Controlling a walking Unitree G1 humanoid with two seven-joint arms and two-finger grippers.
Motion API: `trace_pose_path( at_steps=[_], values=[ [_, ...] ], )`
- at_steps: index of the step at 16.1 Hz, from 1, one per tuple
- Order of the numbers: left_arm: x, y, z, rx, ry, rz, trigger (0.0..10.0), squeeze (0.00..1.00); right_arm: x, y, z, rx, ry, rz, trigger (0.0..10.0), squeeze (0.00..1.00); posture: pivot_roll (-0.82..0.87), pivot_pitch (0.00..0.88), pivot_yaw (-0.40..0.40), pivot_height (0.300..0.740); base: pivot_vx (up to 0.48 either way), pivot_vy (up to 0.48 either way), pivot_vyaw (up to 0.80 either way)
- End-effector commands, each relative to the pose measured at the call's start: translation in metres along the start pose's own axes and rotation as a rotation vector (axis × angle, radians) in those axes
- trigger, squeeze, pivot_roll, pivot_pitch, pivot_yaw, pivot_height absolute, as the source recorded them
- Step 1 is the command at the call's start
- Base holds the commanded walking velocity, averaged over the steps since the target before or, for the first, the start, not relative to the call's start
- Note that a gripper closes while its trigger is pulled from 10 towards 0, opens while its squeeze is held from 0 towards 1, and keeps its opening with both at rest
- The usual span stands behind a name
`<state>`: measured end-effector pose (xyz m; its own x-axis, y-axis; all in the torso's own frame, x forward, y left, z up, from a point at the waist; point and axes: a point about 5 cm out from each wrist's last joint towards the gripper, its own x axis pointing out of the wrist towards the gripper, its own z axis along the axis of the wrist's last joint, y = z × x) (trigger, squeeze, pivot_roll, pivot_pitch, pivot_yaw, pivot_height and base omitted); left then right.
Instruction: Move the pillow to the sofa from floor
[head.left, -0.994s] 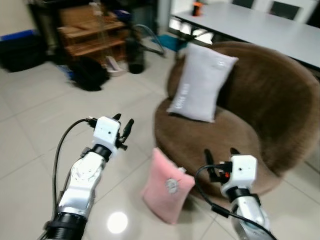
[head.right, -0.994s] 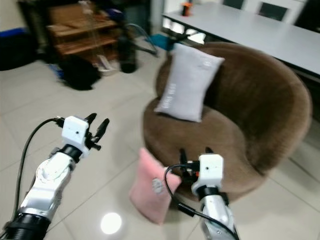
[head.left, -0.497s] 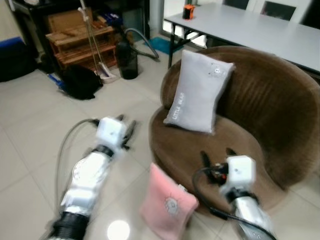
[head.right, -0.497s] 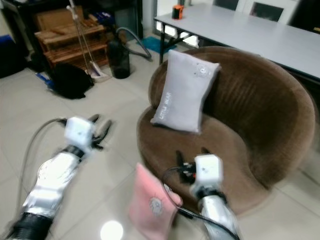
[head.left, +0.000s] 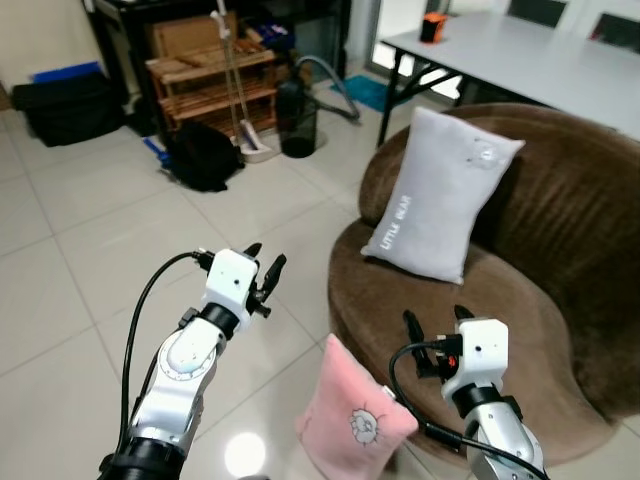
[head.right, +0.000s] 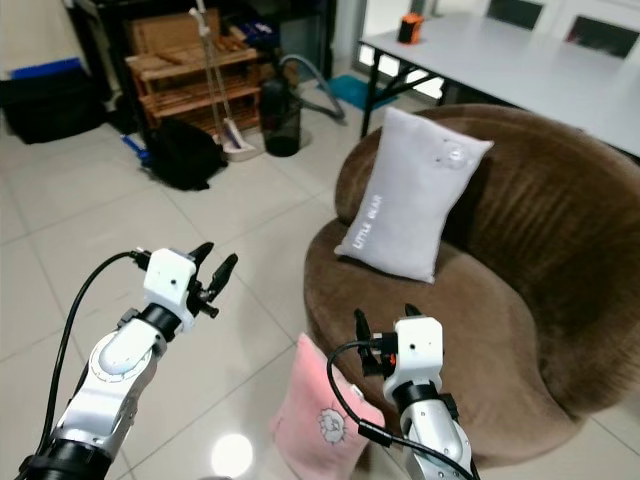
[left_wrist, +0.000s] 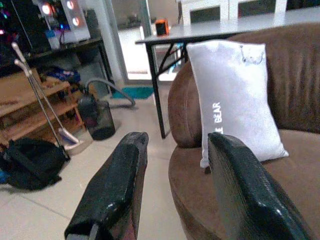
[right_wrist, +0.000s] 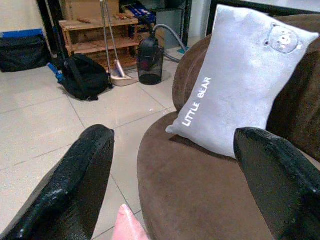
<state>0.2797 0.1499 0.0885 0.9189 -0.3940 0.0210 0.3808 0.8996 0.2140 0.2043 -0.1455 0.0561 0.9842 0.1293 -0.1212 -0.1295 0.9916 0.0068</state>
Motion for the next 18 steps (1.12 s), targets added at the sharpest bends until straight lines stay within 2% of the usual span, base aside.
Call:
trace_pose_path(
  at_steps=[1, 6, 12, 16, 18],
  values=[
    [-0.005, 0.002, -0.002, -0.011, -0.009, 0.010, 10.0, 0.00, -0.001, 0.000, 0.000, 0.005, 0.002, 0.007, 10.0, 0.00, 0.06, 0.019, -0.011, 0.685, 0.000, 0.000, 0.00],
    [-0.011, -0.001, -0.008, -0.067, 0.012, 0.009, 10.0, 0.00, -0.002, 0.001, -0.003, -0.009, 0.008, 0.021, 10.0, 0.00, 0.06, 0.015, -0.019, 0.635, 0.000, 0.000, 0.00],
    [-0.013, -0.002, -0.012, -0.071, 0.037, 0.020, 10.0, 0.00, -0.002, -0.001, -0.002, -0.026, 0.005, 0.023, 10.0, 0.00, 0.05, 0.018, -0.030, 0.580, 0.000, 0.000, 0.00],
    [-0.015, 0.000, -0.014, -0.059, 0.042, 0.031, 10.0, 0.00, -0.002, -0.003, -0.002, -0.042, 0.005, 0.018, 10.0, 0.00, 0.05, 0.030, -0.046, 0.575, 0.000, 0.000, 0.00],
    [-0.016, 0.000, -0.014, -0.061, 0.045, 0.033, 10.0, 0.00, -0.001, -0.003, -0.001, -0.051, 0.008, 0.021, 10.0, 0.00, 0.05, 0.033, -0.052, 0.575, 0.302, 0.000, 0.00]
  ],
)
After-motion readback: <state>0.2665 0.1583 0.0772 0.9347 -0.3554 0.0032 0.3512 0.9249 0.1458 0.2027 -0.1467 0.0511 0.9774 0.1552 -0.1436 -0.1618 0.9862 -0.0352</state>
